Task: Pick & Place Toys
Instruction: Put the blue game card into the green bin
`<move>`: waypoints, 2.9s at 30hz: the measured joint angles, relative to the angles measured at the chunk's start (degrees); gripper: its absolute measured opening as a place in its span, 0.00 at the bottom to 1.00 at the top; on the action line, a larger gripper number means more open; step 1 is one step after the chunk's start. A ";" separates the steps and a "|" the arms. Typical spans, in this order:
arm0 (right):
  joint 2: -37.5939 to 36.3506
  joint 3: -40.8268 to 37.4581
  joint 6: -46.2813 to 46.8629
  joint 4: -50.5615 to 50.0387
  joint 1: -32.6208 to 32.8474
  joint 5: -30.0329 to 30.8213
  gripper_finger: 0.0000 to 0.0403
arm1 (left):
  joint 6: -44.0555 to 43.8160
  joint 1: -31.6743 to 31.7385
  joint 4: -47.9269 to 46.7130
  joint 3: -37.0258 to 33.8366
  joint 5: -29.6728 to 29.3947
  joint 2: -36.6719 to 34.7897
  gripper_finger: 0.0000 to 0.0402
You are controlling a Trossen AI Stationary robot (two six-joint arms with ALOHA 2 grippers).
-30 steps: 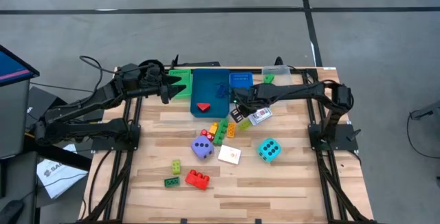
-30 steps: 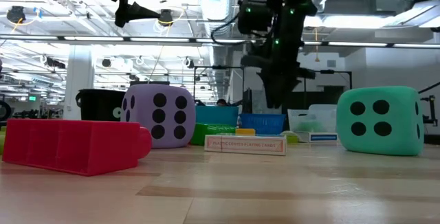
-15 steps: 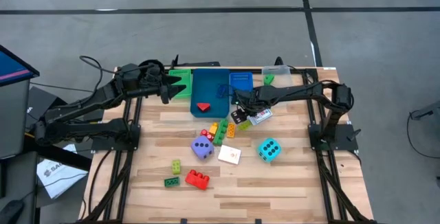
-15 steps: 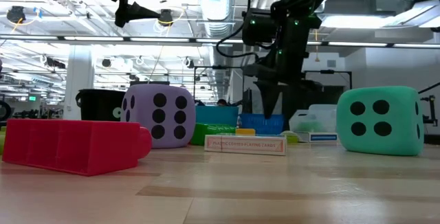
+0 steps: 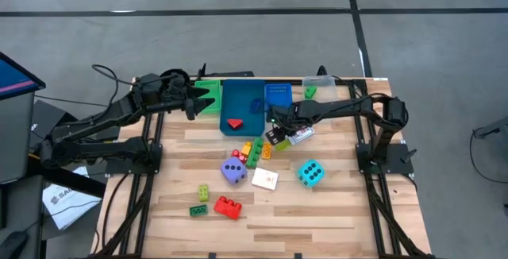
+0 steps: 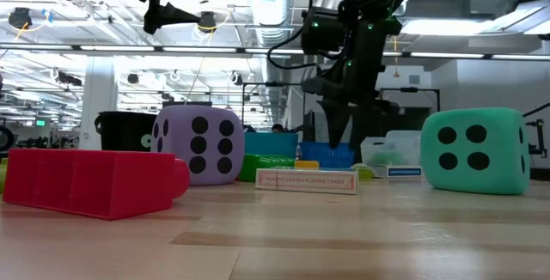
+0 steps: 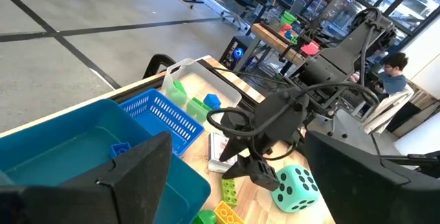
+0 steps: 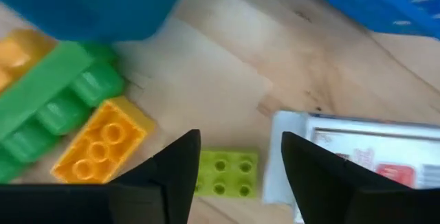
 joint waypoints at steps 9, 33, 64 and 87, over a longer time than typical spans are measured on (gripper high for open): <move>0.40 -0.02 -1.08 1.34 -1.61 -0.45 0.47 | 0.00 0.01 0.00 0.00 0.00 0.00 0.81; 4.66 -0.76 -0.45 -2.84 -0.37 -3.78 0.37 | 2.89 -0.01 -0.39 0.00 -0.07 0.02 0.81; 1.73 1.13 0.60 -8.19 0.53 -2.73 0.00 | 3.04 -0.01 -0.39 0.00 -0.07 0.01 0.81; -10.90 24.61 -0.73 -25.96 3.02 12.89 0.00 | 3.04 0.01 -0.37 0.00 -1.64 0.02 0.81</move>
